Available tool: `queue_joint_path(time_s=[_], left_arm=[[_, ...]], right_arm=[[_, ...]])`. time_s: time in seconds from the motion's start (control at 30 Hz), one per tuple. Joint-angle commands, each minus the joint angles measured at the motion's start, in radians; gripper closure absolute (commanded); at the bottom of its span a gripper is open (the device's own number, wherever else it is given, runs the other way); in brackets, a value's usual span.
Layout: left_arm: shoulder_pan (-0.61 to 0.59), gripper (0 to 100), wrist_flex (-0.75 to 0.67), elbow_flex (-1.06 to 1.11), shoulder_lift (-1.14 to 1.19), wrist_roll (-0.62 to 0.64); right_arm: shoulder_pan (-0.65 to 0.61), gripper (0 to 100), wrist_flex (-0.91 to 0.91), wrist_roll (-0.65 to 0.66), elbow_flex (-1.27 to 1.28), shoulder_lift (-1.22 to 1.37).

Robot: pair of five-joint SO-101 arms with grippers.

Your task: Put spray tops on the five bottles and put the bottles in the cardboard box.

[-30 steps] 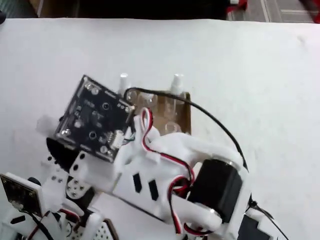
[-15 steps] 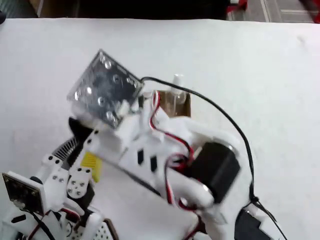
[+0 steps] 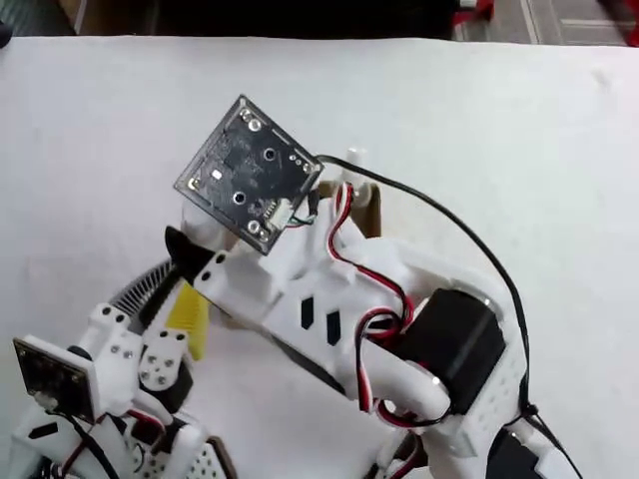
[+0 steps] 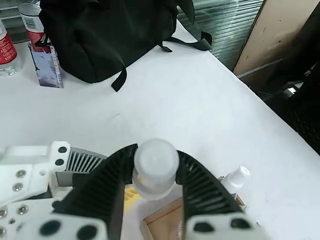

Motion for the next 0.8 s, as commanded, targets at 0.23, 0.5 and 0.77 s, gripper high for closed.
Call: queue_joint_path(time_s=[0.23, 0.5, 0.77], left_arm=[[0.015, 86, 0.038, -0.002, 0.004, -0.167], [-0.002, 73, 0.032, 0.071, 0.004, -0.184], [-0.105, 73, 0.015, 0.072, 0.004, -0.259]], right_arm=[[0.286, 98.2, -0.255, -0.003, -0.011, -0.033], [0.438, 98.2, -0.065, 0.020, -0.112, -0.108], [0.631, 98.2, 0.064, 0.052, -0.074, -0.104]])
